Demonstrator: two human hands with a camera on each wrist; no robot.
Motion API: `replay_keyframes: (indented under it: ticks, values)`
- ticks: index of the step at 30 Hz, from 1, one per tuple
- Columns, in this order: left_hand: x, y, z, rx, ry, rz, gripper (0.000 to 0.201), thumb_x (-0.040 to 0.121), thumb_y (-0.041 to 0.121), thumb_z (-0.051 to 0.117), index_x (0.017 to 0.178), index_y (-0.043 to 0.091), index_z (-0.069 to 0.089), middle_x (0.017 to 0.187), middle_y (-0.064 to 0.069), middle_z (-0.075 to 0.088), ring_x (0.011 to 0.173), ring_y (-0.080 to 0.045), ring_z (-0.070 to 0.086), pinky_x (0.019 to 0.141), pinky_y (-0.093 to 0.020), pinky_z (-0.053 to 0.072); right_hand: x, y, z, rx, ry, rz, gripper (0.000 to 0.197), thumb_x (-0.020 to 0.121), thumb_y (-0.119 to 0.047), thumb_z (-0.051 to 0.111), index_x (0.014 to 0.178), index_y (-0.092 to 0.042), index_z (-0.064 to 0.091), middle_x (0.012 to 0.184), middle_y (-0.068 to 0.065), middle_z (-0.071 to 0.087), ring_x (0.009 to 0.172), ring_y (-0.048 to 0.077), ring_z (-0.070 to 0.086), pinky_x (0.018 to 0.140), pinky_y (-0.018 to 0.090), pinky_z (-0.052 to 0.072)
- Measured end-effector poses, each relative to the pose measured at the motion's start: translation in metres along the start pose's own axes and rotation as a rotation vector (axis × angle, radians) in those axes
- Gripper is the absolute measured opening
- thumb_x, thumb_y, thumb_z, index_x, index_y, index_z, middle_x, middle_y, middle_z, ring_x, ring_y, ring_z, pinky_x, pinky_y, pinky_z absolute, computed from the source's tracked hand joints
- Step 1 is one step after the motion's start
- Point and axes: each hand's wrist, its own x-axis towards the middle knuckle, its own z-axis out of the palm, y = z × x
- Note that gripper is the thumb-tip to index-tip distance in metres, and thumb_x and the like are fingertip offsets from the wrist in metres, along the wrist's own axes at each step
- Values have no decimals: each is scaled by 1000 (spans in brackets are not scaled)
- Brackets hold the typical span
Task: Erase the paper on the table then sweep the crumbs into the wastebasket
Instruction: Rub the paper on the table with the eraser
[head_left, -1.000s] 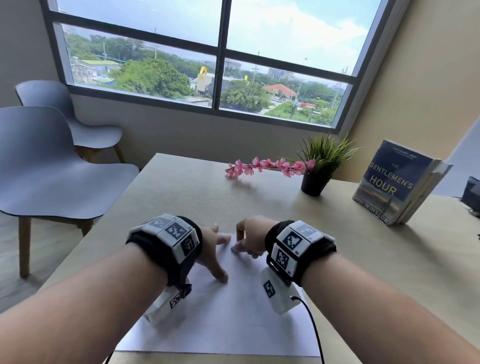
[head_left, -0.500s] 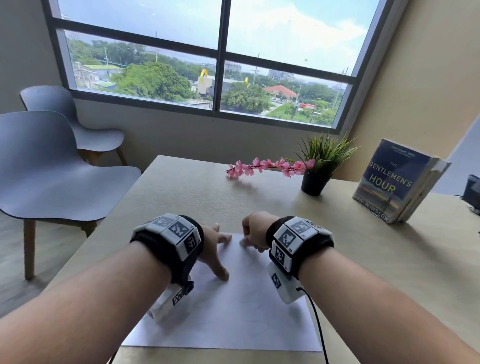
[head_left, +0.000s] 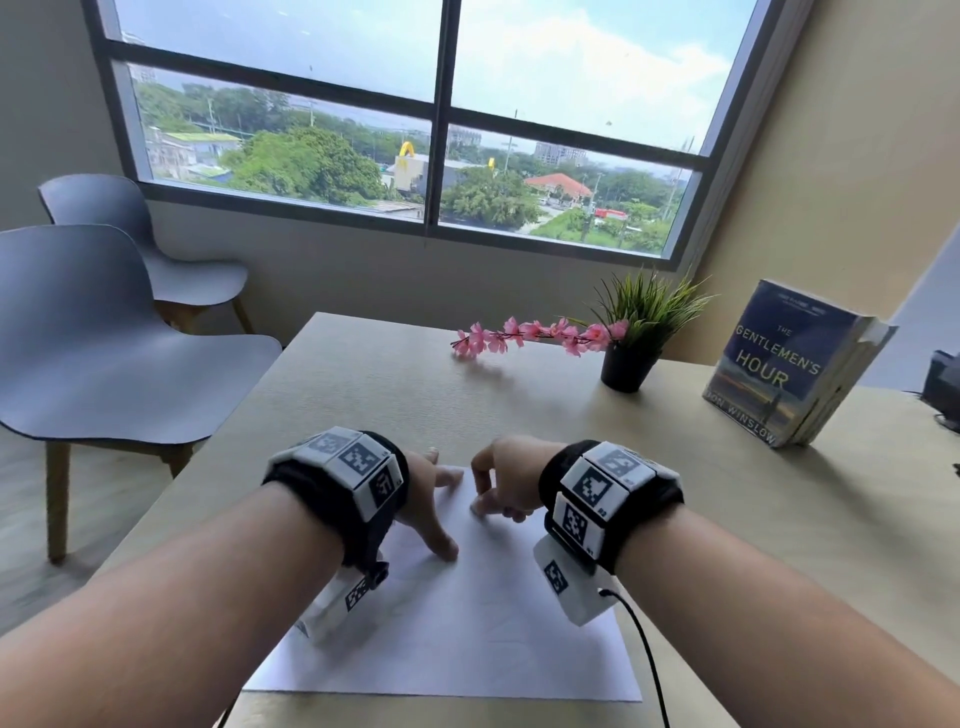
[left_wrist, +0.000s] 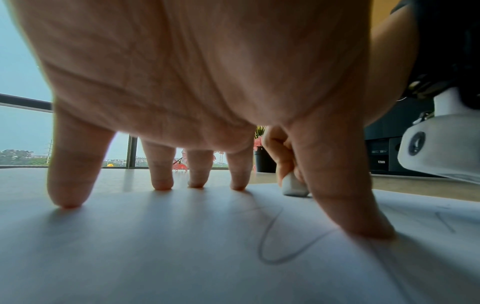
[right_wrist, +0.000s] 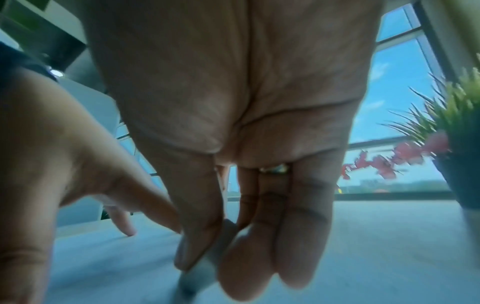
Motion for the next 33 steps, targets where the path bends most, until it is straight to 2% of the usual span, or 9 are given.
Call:
replay_keyframes:
  ticks: [7,15,19,20,24,26,28,30,33]
  values:
    - [-4,3,-2,-23,0,1,106,68,70,65,150,41,4,161,6,-6,147,-22,14,118,-42,21,-3,12,-7,-118,46,28,17,95,-26,59,83,-15,53,73,0,60,77,16,57,51,17,37]
    - [-3,3,-3,-21,-11,2,106,67,70,65,149,42,4,161,7,-7,147,-22,13,118,-42,20,-9,18,-9,-61,-1,76,17,93,-29,62,89,-14,55,65,-4,59,55,11,53,54,20,42]
    - [-2,2,-2,-12,-14,0,107,67,71,65,149,43,4,161,6,-7,147,-22,14,118,-43,21,-12,7,-6,-284,-6,50,29,98,-23,53,73,-13,43,108,12,68,71,20,50,47,18,30]
    - [-1,2,-2,-10,-17,0,107,66,72,65,149,43,3,161,6,-8,147,-22,15,117,-43,22,-11,3,-3,-296,-15,26,24,98,-22,53,77,-11,47,108,12,69,72,19,50,46,18,30]
    - [0,0,-2,-8,-25,4,108,65,73,64,149,43,2,160,7,-8,147,-21,13,117,-44,23,-15,2,-2,-73,-40,34,19,94,-29,59,99,-10,60,68,-2,61,54,12,54,51,19,41]
    - [0,0,-3,-7,-25,4,108,66,73,64,149,42,2,160,7,-8,148,-21,11,118,-45,20,-14,8,-8,-140,-7,68,19,95,-29,59,86,-12,55,75,1,63,62,16,54,50,18,38]
    - [0,1,-3,-10,-27,4,108,66,72,64,149,42,1,160,7,-9,148,-21,11,118,-44,20,-14,7,-10,-256,28,87,30,96,-25,56,71,-15,43,101,11,69,77,19,50,47,18,31]
    - [0,0,-2,-3,-24,4,108,67,72,64,149,42,1,160,7,-9,148,-21,11,118,-44,20,-13,1,-6,-275,26,55,30,97,-20,53,70,-14,41,113,13,68,81,19,49,47,18,31]
    - [2,-1,-1,11,-19,4,110,64,76,63,148,45,0,160,7,-8,147,-21,14,117,-44,22,-16,-11,3,-188,-20,-37,13,96,-20,54,96,-8,60,86,7,69,71,18,57,49,18,37]
